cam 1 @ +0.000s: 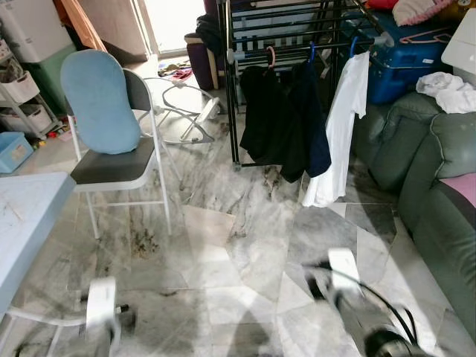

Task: Hang hanger

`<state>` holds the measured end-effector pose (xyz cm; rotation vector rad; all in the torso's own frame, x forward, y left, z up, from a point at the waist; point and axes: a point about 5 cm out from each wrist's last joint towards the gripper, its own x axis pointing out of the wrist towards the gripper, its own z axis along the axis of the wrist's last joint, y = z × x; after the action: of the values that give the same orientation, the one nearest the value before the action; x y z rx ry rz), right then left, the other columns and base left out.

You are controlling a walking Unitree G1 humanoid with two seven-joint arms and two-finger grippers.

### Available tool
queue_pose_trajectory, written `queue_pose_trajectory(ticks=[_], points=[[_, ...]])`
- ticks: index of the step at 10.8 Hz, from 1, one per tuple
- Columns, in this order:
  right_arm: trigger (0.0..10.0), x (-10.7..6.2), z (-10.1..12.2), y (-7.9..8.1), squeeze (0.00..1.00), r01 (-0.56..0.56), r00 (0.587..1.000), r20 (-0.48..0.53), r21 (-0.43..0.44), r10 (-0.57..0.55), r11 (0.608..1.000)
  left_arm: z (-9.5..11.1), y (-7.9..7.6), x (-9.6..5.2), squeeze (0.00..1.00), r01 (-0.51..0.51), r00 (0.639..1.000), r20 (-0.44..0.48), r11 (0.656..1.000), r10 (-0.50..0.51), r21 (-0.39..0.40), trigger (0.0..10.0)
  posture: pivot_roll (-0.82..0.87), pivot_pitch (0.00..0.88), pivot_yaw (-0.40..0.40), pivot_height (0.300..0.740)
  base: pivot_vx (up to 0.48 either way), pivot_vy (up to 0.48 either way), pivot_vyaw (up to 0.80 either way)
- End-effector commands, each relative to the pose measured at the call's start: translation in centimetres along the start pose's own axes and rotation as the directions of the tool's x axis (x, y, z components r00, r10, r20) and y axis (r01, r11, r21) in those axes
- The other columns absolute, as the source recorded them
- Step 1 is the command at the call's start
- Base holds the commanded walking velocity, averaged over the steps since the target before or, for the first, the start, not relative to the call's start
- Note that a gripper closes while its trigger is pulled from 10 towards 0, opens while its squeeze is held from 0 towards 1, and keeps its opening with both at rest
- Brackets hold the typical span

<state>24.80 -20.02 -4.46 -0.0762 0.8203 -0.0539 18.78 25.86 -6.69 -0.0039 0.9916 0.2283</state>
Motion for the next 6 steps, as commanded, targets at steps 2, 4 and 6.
queue_pose_trajectory(ticks=[2,4,6], points=[[10.0,-0.3,-2.2,-0.4,0.00,0.009,0.997,-0.075,0.019,-0.007,1.000,-1.2,0.1,-0.1,0.00,0.003,0.999,-0.046,1.000,-0.002,0.019,10.0,-0.10,0.000,0.110,0.740,0.000,0.000,0.00],[10.0,-0.7,-3.6,-1.1,0.00,0.020,0.993,-0.115,0.012,-0.019,1.000,-1.7,-0.3,-0.1,0.00,0.029,0.997,-0.069,0.999,-0.026,0.036,10.0,-0.10,0.000,0.111,0.740,0.000,0.000,0.00],[10.0,-0.7,-3.6,-1.5,0.00,0.051,0.994,-0.103,0.051,-0.046,0.997,0.0,-0.4,0.1,0.00,-0.018,1.000,0.003,1.000,0.018,0.008,10.0,-0.08,0.000,0.096,0.740,0.000,0.000,0.00]])
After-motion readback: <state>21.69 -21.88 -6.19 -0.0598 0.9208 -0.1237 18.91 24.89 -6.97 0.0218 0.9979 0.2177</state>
